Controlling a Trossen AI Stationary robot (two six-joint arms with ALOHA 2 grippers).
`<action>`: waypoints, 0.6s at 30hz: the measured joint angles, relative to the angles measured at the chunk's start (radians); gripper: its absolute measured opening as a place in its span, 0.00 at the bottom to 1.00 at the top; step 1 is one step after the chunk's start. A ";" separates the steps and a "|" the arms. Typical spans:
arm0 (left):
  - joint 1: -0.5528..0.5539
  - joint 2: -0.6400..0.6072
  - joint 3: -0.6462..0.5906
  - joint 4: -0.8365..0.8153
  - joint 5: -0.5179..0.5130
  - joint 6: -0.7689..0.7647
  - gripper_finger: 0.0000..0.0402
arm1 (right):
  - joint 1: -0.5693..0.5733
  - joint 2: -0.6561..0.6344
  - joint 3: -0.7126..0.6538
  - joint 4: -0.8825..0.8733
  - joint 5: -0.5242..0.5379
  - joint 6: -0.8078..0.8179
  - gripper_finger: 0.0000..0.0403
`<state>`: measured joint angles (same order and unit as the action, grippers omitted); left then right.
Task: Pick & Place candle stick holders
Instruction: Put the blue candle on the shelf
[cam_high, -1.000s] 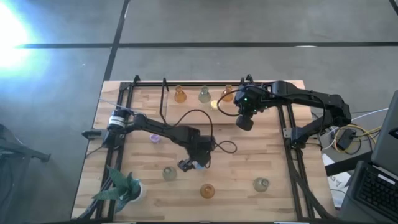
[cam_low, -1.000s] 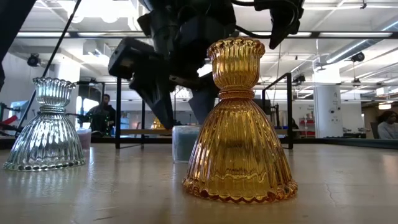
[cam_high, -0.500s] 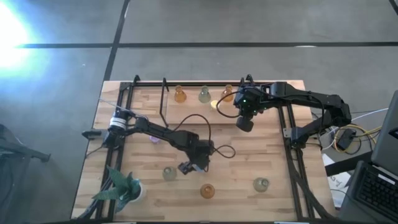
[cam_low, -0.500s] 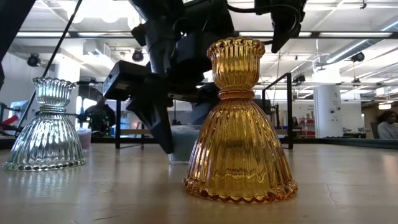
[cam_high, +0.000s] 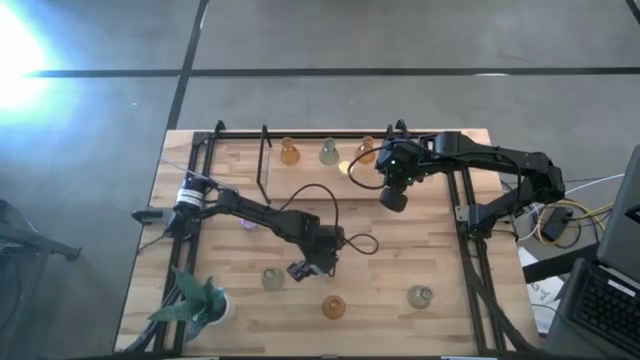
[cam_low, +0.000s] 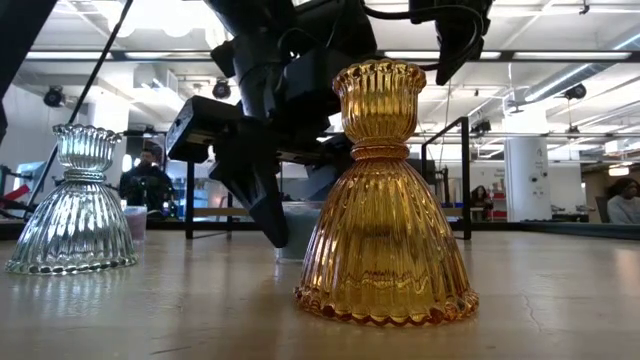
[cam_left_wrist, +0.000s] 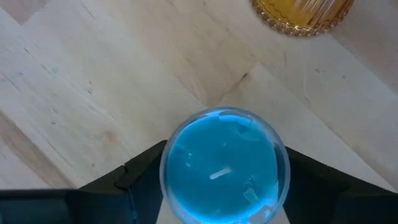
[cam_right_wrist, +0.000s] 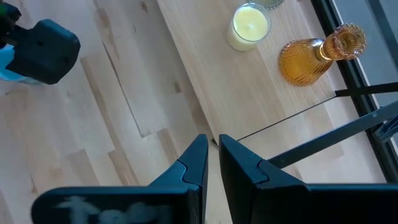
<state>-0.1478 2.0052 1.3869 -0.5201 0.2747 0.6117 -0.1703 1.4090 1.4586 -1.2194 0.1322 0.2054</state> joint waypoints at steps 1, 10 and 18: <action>0.000 0.000 0.000 0.000 -0.002 0.000 0.63 | 0.000 0.000 0.000 0.000 0.000 0.000 0.08; 0.003 -0.018 0.004 -0.037 -0.094 -0.017 0.59 | 0.000 0.000 0.000 -0.001 0.000 0.000 0.08; 0.084 -0.033 0.072 -0.175 -0.132 -0.089 0.59 | 0.000 0.000 0.000 -0.002 0.000 0.014 0.08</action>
<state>-0.0636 1.9720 1.4590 -0.6948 0.1429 0.5229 -0.1703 1.4090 1.4586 -1.2211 0.1320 0.2191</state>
